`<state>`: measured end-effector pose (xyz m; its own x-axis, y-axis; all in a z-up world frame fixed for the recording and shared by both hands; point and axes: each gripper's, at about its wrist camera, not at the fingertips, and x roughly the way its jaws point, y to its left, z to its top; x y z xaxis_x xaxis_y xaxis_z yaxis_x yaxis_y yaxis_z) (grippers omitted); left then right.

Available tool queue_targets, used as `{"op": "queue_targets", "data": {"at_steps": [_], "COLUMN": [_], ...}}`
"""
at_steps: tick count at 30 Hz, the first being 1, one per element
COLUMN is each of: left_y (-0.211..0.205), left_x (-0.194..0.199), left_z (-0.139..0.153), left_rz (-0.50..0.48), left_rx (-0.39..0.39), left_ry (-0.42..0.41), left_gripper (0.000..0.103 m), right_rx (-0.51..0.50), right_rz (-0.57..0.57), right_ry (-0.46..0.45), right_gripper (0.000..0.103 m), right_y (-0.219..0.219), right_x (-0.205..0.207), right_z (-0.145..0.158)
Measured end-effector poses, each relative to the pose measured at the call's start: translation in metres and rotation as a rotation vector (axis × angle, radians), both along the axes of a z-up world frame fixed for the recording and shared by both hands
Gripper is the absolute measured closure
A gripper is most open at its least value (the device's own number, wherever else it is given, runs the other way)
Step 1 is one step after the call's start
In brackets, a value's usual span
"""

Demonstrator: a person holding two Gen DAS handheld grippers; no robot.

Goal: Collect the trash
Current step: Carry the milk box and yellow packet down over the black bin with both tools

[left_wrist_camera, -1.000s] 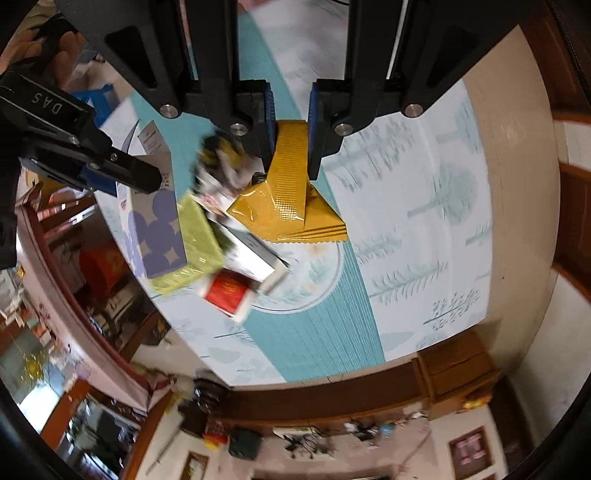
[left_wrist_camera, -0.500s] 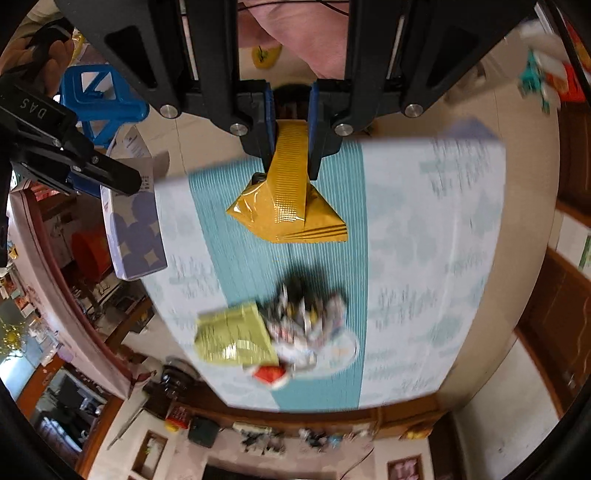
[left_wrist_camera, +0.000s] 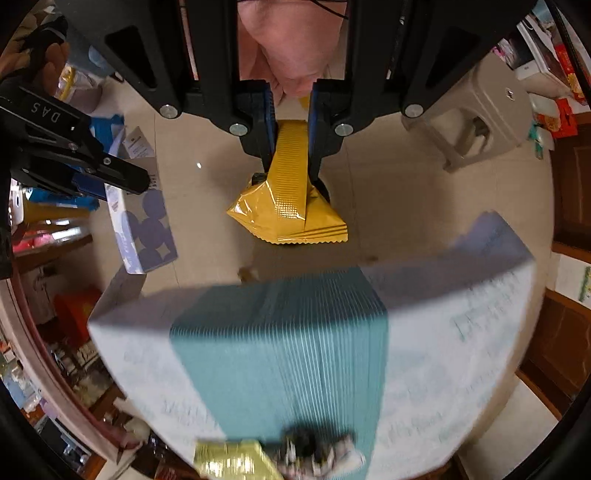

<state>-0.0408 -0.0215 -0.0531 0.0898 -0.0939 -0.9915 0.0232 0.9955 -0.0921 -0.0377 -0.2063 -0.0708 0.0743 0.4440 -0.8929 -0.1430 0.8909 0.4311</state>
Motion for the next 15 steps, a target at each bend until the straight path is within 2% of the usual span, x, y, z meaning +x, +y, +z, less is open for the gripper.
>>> {"op": "queue_targets", "data": {"at_steps": [3, 5, 10, 15], "left_y": [-0.001, -0.001, -0.003, -0.005], "left_x": [-0.006, -0.007, 0.003, 0.018], "left_z": [-0.036, -0.072, -0.163, -0.249], "left_rz": [-0.01, -0.019, -0.023, 0.003], "left_rx": [-0.019, -0.02, -0.013, -0.01], "left_ry": [0.019, 0.03, 0.02, 0.003], "left_gripper": [0.091, 0.091, 0.091, 0.089], "right_rx": [-0.031, -0.053, -0.108, -0.157], "right_rz": [-0.011, -0.019, -0.033, -0.027], "right_ry": [0.031, 0.044, 0.08, 0.073], "right_gripper": [0.069, 0.069, 0.069, 0.069], "right_y": [0.009, 0.015, 0.033, 0.046], "right_x": [-0.006, -0.007, -0.005, 0.005], "right_z": [-0.034, -0.062, -0.16, -0.251]}}
